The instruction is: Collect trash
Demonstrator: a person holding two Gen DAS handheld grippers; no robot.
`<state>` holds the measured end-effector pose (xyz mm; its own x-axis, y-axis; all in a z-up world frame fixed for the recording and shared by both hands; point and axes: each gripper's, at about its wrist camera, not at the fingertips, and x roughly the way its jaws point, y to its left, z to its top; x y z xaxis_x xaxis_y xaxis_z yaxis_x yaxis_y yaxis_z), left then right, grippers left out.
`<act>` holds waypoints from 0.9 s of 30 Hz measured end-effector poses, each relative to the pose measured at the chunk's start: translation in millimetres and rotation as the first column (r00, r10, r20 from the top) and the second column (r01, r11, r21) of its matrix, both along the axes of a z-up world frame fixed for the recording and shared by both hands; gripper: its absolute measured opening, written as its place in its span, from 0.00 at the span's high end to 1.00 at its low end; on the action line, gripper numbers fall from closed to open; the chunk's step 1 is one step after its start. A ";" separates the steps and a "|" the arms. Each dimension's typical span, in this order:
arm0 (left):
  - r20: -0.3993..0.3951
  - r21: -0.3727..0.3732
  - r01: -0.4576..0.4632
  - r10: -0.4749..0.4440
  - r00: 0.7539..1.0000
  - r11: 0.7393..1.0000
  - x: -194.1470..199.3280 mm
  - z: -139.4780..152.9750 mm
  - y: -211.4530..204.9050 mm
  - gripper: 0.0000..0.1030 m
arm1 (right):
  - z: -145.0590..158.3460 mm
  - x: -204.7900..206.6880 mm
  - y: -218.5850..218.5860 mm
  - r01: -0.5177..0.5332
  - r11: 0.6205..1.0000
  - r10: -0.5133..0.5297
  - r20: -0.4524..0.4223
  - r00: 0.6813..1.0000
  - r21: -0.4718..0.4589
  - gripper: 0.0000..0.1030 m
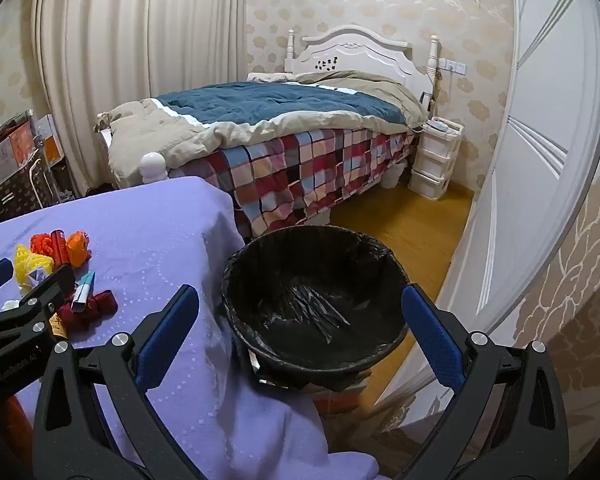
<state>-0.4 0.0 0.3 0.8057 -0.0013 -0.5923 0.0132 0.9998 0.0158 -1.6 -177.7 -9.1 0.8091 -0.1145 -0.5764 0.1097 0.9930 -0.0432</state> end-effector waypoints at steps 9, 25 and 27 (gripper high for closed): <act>-0.007 0.001 -0.003 0.003 1.000 1.000 1.4 0.2 -1.4 0.06 | -1.8 -0.7 -4.4 0.000 1.000 0.000 0.000 1.000 0.006 0.04; -0.003 -0.003 -0.006 0.006 1.000 1.000 -0.3 0.2 -1.5 0.06 | -2.6 0.2 -4.8 0.004 1.000 -0.004 -0.003 1.000 0.004 0.04; -0.002 0.001 -0.008 0.008 1.000 1.000 0.2 0.3 -2.9 0.06 | -2.9 0.5 -5.3 0.003 1.000 -0.003 -0.003 1.000 0.005 0.04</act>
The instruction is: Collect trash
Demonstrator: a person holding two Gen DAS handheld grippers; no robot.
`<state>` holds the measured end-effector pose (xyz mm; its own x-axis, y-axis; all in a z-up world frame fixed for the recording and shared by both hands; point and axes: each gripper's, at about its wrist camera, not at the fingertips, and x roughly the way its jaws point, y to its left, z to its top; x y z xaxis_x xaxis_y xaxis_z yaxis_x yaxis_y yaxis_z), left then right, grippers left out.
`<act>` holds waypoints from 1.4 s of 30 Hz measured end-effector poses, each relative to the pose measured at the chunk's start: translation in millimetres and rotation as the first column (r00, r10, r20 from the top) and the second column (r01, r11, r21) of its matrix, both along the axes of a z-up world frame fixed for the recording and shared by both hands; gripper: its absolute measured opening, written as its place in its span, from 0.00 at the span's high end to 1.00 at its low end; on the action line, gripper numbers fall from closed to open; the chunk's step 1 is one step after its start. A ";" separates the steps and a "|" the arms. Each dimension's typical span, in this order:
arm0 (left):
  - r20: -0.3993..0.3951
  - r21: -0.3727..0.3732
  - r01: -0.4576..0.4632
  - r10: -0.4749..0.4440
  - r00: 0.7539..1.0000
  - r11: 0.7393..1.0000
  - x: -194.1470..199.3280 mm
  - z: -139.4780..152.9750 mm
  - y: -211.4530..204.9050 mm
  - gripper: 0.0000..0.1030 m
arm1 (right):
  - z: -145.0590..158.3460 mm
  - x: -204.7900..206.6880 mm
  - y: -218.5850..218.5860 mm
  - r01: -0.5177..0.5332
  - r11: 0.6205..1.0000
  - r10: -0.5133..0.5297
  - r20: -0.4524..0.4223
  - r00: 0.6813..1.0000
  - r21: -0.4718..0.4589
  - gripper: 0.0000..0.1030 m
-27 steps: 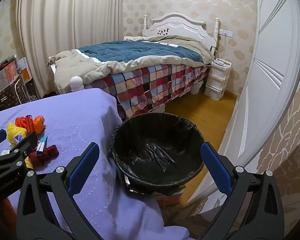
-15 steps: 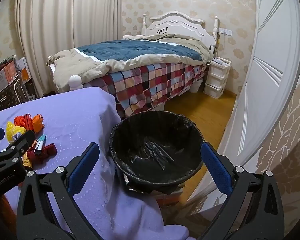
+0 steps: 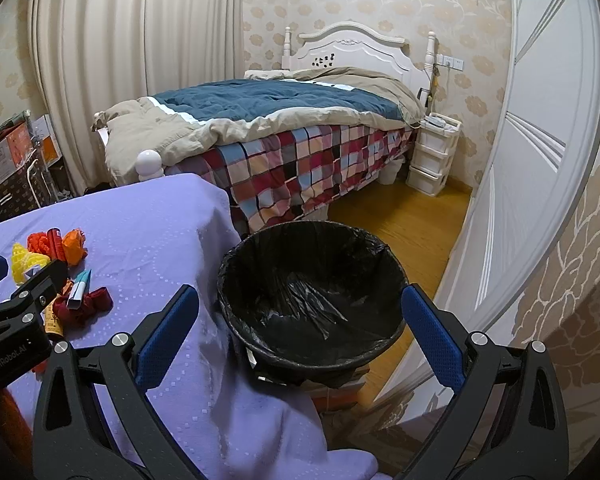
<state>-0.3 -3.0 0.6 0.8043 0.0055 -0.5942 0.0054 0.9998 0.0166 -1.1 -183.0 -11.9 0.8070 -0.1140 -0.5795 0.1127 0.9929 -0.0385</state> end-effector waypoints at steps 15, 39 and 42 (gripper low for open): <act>-0.003 -0.004 0.002 -0.002 1.000 1.000 -0.1 -1.8 -0.3 0.06 | -2.0 0.7 -2.1 0.001 1.000 -0.001 -0.003 1.000 0.000 0.04; -0.007 -0.002 0.003 -0.003 1.000 1.000 2.1 -8.7 -3.0 0.06 | -3.5 1.3 -3.6 0.000 1.000 0.000 -0.007 1.000 0.003 0.04; -0.008 -0.004 0.002 -0.002 1.000 1.000 2.3 -8.7 -2.9 0.06 | -3.8 1.3 -3.3 0.001 1.000 -0.001 -0.006 1.000 0.002 0.04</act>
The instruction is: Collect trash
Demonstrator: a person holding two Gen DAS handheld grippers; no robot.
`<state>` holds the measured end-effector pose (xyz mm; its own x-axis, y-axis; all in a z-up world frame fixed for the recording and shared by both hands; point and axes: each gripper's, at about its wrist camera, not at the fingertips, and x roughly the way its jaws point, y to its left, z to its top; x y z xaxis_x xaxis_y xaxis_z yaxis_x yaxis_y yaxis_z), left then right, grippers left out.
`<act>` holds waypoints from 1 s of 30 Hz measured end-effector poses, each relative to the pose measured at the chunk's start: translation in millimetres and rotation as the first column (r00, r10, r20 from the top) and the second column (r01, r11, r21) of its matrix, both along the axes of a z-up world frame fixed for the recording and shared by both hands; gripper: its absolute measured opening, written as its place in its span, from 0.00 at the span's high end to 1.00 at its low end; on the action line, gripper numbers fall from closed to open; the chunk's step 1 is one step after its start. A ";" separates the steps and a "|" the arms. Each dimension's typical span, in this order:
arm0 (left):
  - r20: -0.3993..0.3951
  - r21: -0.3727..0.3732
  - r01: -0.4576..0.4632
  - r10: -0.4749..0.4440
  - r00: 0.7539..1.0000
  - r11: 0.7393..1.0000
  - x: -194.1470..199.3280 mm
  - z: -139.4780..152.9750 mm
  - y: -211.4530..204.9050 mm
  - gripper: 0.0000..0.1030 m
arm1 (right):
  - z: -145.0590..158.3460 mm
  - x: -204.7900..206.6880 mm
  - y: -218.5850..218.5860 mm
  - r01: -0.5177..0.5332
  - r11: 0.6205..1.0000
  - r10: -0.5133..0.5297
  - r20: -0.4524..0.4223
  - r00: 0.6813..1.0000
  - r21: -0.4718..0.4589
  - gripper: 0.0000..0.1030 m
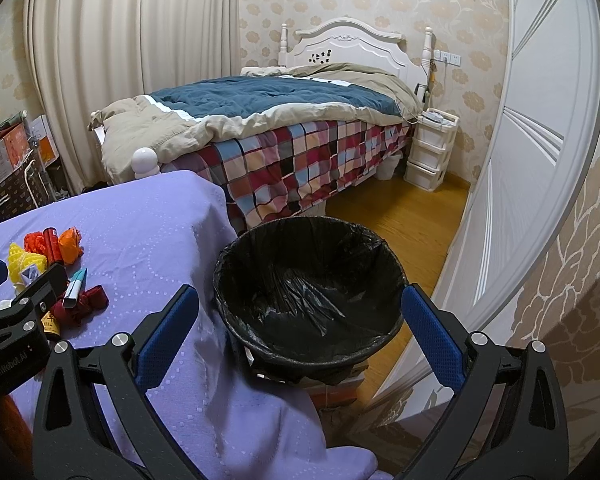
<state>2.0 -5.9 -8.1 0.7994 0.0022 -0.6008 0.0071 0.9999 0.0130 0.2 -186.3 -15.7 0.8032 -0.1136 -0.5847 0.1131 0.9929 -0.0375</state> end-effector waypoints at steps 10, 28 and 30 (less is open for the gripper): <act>-0.001 0.001 0.000 0.000 1.000 1.000 0.1 0.6 0.1 0.06 | -0.9 -0.3 -0.3 0.001 1.000 -0.001 -0.002 1.000 0.002 0.04; -0.009 0.006 0.003 -0.003 1.000 1.000 0.6 -3.2 -3.5 0.06 | -2.1 0.8 0.2 0.000 1.000 0.000 -0.008 1.000 0.005 0.04; -0.009 0.006 -0.001 0.001 1.000 1.000 -0.6 -5.1 -3.8 0.06 | -1.9 1.4 -2.8 0.000 1.000 0.000 -0.008 1.000 0.007 0.04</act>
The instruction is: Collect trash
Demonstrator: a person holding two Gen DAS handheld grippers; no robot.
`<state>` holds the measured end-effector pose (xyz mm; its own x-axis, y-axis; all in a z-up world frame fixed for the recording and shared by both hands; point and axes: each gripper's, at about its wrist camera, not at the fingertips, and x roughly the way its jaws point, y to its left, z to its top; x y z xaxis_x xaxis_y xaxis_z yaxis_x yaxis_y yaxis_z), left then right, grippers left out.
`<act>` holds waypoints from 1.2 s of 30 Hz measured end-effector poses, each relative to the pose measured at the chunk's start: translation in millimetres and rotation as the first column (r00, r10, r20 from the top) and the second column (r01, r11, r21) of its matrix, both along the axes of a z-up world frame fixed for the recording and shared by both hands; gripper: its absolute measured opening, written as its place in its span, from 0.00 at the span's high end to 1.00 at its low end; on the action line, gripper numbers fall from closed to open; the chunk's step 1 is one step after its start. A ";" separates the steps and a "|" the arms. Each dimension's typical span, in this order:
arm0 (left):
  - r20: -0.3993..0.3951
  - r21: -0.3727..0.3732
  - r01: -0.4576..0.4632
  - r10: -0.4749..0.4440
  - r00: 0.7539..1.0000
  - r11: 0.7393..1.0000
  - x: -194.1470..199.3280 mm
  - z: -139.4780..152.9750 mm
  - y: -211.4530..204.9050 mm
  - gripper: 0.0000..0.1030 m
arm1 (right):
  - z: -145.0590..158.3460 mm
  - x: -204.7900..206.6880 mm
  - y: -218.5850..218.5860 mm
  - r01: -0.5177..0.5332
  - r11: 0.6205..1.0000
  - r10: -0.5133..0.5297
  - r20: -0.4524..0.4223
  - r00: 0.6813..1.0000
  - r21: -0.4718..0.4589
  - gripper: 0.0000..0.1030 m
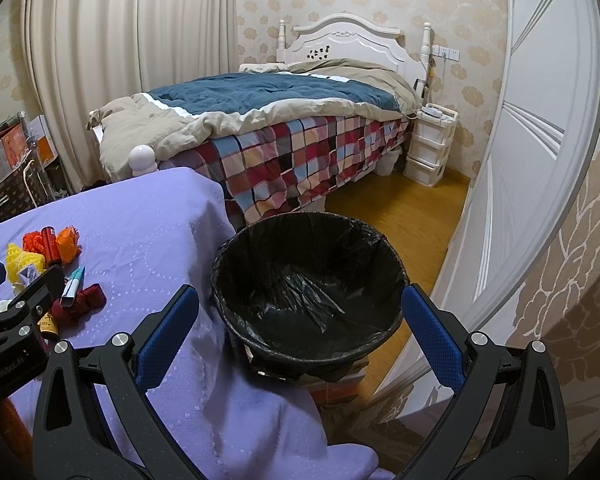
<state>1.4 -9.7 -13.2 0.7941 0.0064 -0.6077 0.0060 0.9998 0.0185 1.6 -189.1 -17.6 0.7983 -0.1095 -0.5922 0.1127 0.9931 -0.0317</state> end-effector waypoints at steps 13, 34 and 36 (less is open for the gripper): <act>-0.019 0.004 -0.071 0.071 0.997 0.997 -23.9 1.1 50.9 0.08 | -9.2 -8.4 35.1 -0.079 0.997 0.079 -0.020 0.997 0.009 0.12; -0.110 0.041 -0.289 0.292 0.950 0.956 -79.6 -25.3 185.0 0.30 | -11.8 -30.6 149.2 -0.370 0.929 0.369 -0.119 0.922 0.017 0.27; -0.108 0.049 -0.307 0.311 0.944 0.950 -81.8 -25.6 193.1 0.30 | -11.2 -35.1 163.3 -0.404 0.915 0.402 -0.123 0.907 0.012 0.27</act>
